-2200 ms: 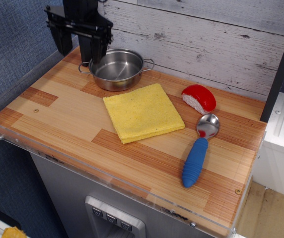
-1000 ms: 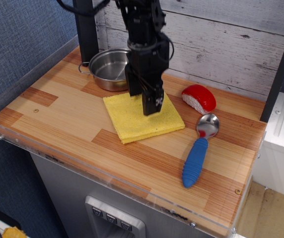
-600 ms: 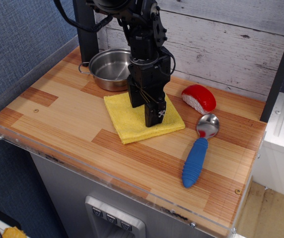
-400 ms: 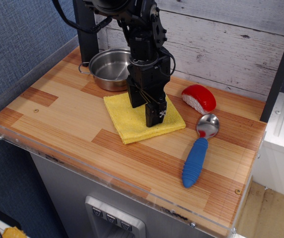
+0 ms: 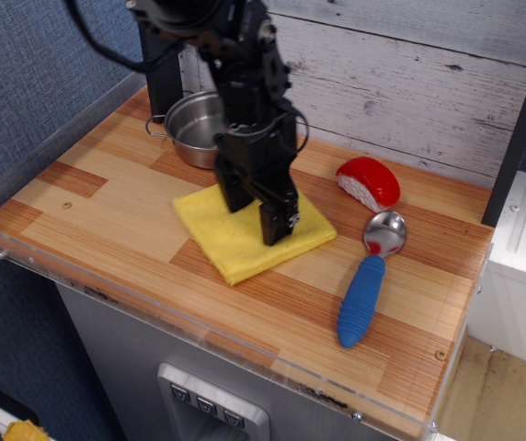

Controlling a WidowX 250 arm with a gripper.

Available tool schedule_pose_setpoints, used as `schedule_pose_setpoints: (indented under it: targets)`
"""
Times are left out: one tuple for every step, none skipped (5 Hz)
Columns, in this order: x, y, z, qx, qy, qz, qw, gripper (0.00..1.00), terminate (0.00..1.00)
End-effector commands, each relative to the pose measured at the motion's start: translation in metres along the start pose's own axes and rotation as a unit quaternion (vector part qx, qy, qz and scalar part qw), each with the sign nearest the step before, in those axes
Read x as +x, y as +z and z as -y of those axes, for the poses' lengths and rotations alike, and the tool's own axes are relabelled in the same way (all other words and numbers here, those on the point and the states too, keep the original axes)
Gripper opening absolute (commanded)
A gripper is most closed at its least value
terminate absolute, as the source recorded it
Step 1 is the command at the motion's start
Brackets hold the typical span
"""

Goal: Place the napkin in the bottom left hand corner.

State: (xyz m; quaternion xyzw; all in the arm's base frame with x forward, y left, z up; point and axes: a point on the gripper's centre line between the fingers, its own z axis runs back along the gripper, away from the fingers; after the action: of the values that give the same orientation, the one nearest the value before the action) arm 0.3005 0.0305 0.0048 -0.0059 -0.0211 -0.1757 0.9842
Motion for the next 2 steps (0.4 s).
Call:
schedule_pose_setpoints:
  targets:
    - [-0.050, 0.002, -0.008, 0.007, 0.107, -0.033, 0.9937, 1.00, 0.00]
    - [-0.064, 0.000, -0.020, 0.008, 0.132, -0.040, 0.9904, 1.00, 0.00]
